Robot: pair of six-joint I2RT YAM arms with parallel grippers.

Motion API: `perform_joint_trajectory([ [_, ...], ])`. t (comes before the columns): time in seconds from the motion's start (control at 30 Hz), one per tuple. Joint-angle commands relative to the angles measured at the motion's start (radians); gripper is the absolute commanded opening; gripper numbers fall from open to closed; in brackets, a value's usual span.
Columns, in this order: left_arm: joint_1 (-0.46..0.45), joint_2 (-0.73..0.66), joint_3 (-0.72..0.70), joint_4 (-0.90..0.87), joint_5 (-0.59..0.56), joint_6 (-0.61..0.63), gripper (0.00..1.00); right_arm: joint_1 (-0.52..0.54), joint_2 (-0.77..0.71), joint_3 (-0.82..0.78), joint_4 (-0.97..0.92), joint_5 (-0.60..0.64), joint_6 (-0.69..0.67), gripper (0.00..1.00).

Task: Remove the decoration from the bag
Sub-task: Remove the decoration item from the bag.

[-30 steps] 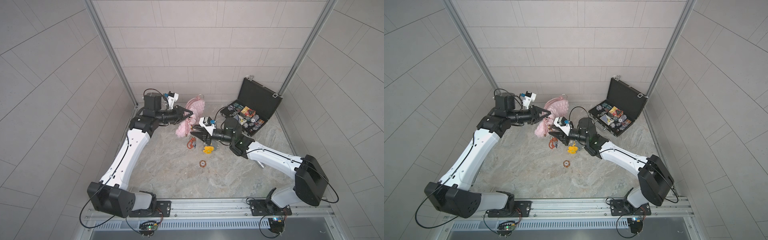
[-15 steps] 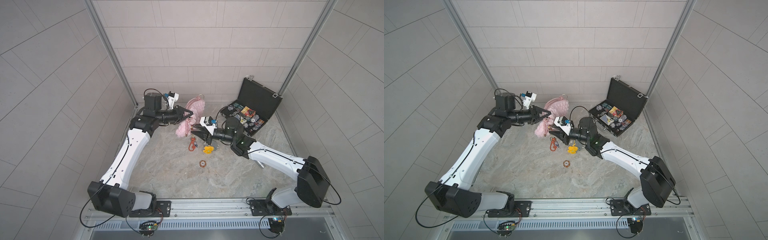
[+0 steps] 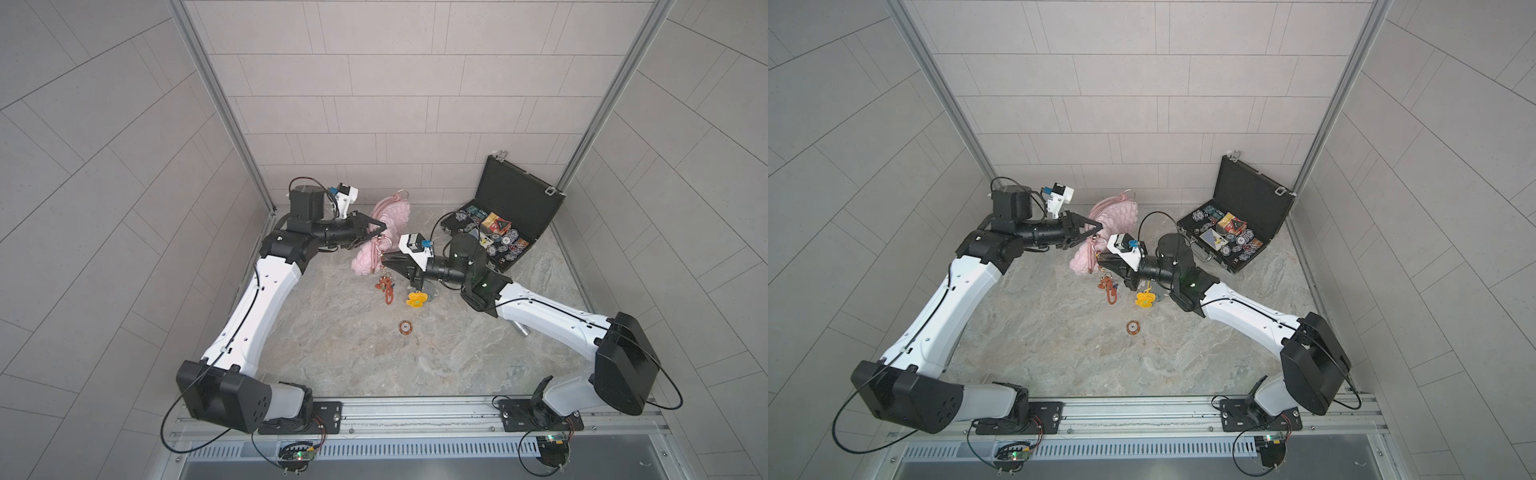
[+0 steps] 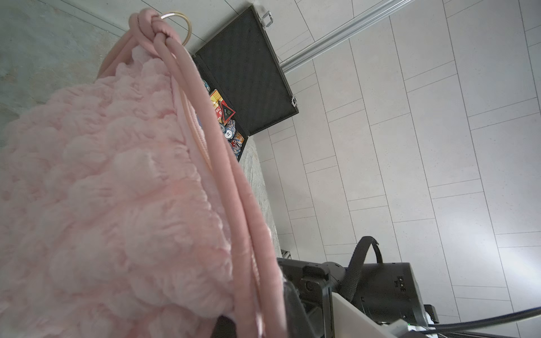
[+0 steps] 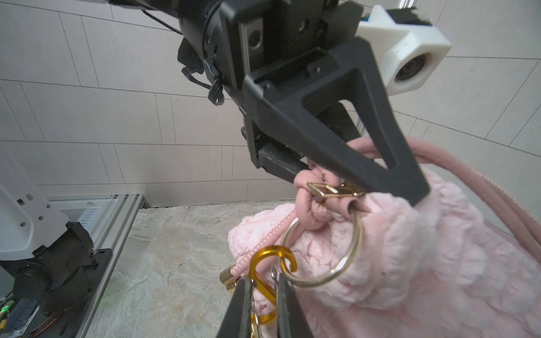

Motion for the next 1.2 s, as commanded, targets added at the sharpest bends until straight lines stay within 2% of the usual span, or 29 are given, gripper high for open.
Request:
perform_joint_trajectory([
  [0.0,-0.004,-0.003,0.018,0.014,0.027,0.032,0.0,0.005,0.0,0.031,-0.01,-0.019,-0.006,0.1],
  [0.17,-0.003,0.001,0.02,0.001,0.023,0.042,0.0,0.007,-0.007,0.037,-0.013,-0.023,-0.006,0.0],
  [0.93,-0.004,0.016,0.02,-0.082,-0.017,0.134,0.0,0.027,-0.044,0.036,0.023,-0.022,0.051,0.0],
  [1.17,-0.001,0.028,0.033,-0.147,-0.09,0.213,0.0,0.024,-0.072,0.016,-0.003,-0.009,0.053,0.0],
])
